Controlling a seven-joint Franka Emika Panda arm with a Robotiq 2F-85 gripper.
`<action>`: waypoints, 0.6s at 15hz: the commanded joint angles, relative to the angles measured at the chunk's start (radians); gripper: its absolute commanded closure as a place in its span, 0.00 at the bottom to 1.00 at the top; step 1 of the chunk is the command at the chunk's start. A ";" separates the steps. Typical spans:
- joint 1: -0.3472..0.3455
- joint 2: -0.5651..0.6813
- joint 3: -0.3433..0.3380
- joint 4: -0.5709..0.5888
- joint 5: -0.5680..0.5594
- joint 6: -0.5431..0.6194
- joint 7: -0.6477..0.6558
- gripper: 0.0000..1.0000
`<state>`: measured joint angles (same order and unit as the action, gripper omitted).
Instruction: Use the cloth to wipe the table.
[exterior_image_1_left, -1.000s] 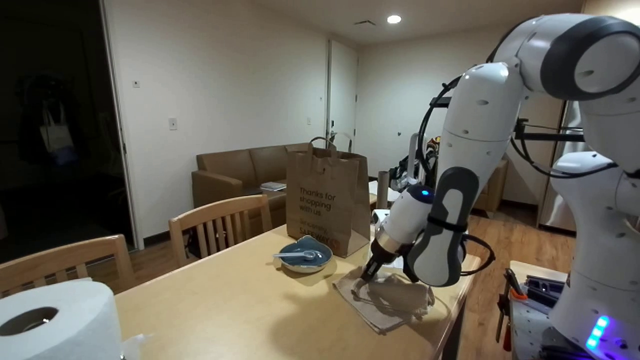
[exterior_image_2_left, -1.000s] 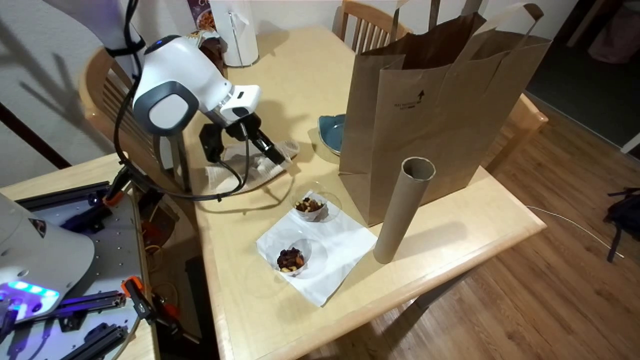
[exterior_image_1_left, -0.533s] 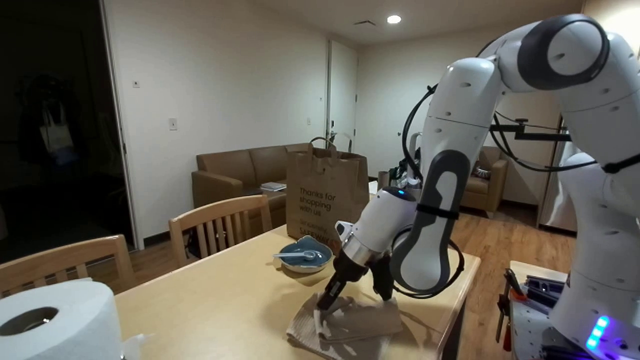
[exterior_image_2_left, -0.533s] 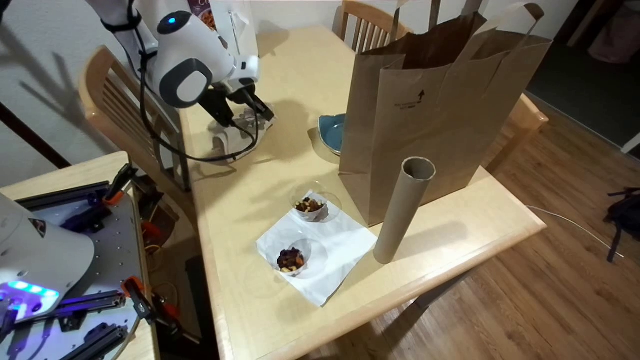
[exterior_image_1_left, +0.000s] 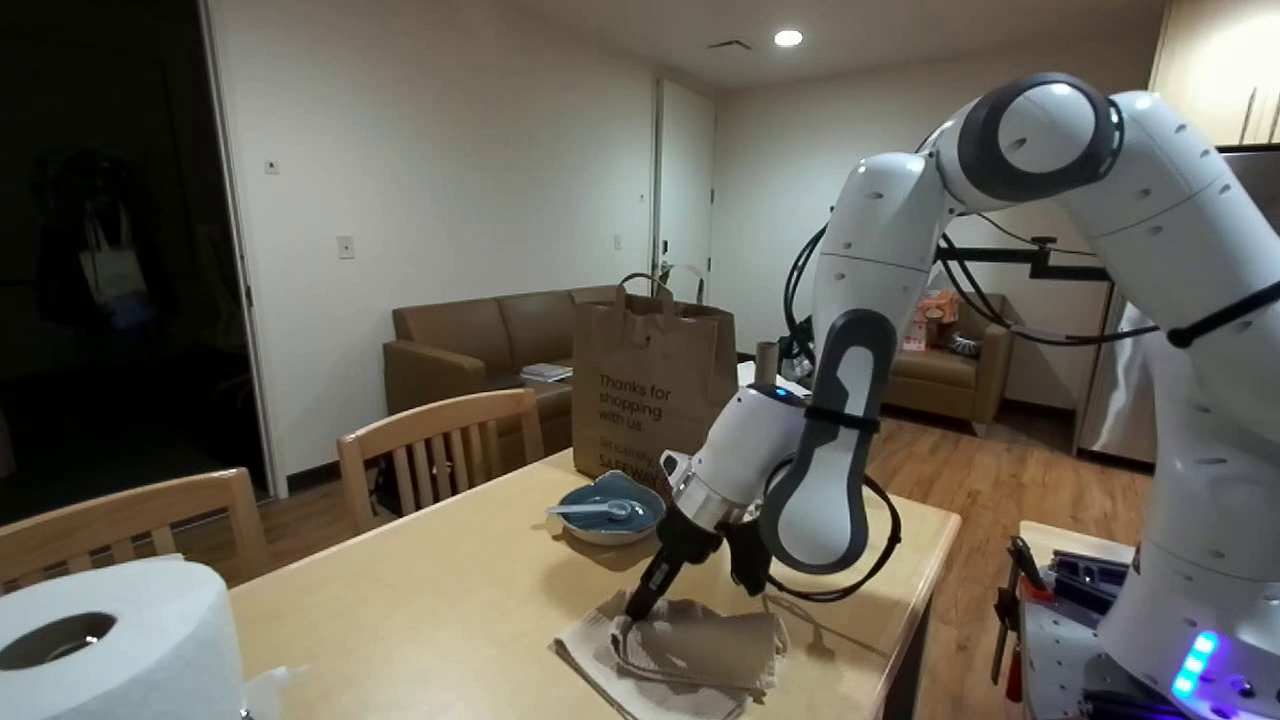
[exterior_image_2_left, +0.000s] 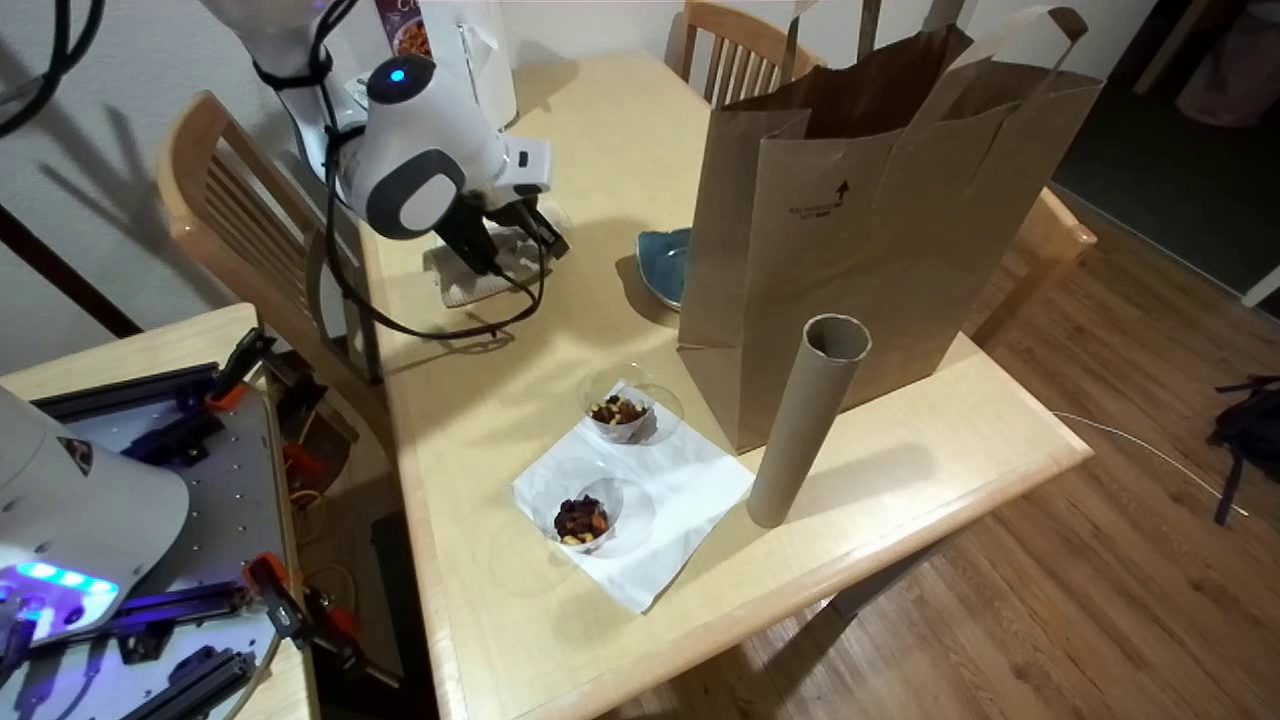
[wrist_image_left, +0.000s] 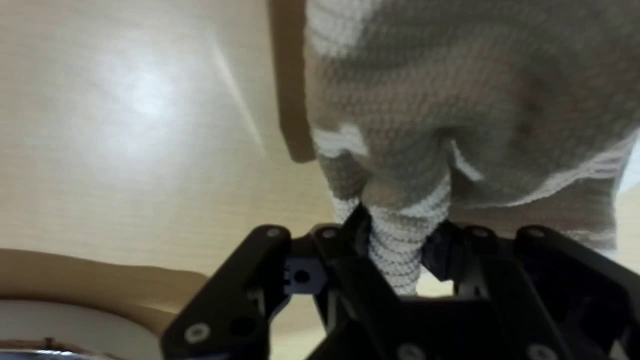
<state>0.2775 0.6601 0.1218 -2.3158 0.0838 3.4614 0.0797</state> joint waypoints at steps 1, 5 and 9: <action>0.012 -0.077 -0.092 -0.067 0.047 0.000 -0.006 0.95; 0.027 -0.134 -0.183 -0.109 0.099 -0.001 -0.005 0.95; -0.012 -0.136 -0.165 -0.136 0.103 -0.003 0.011 0.95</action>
<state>0.2821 0.5495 -0.0640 -2.4061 0.1692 3.4580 0.0799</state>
